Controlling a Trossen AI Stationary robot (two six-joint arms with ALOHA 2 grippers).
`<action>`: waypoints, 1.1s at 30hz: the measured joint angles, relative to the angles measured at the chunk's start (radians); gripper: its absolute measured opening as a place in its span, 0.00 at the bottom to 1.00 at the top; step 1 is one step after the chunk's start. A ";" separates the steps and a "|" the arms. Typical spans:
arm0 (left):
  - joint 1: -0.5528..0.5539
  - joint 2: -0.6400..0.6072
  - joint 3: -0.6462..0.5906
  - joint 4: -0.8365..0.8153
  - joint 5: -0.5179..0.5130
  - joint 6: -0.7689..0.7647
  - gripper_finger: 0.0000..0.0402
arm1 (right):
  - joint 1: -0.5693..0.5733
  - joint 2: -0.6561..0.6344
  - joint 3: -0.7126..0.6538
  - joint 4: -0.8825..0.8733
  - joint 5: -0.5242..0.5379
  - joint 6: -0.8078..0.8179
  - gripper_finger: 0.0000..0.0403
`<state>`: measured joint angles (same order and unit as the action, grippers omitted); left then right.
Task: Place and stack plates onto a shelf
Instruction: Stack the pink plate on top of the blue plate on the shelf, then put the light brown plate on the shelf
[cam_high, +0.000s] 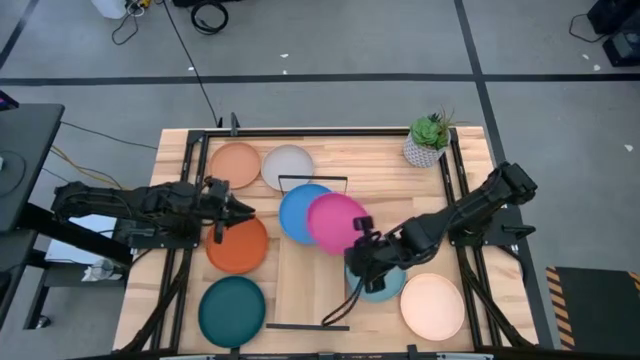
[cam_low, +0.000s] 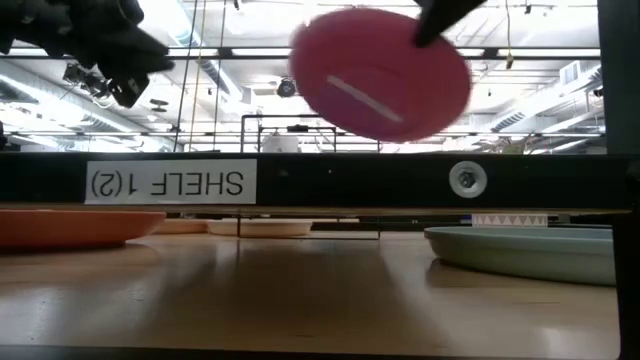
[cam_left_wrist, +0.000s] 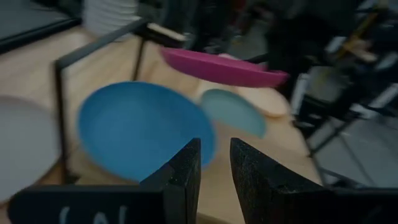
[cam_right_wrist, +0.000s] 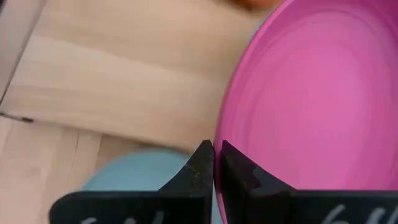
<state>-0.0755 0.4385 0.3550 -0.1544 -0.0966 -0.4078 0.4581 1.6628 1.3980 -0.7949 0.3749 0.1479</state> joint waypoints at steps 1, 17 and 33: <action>0.001 0.001 0.000 -0.019 -0.022 0.000 0.23 | -0.011 0.018 0.003 0.033 0.000 -0.040 0.04; 0.001 0.006 -0.001 -0.250 -0.259 0.023 0.23 | -0.234 0.184 0.028 0.196 -0.098 -0.302 0.15; 0.001 0.097 -0.001 -0.288 -0.358 -0.063 0.23 | -0.092 0.058 0.020 -0.033 0.008 -0.023 0.25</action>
<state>-0.0750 0.5358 0.3538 -0.4419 -0.4548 -0.4712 0.3663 1.7210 1.4181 -0.8276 0.3827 0.1246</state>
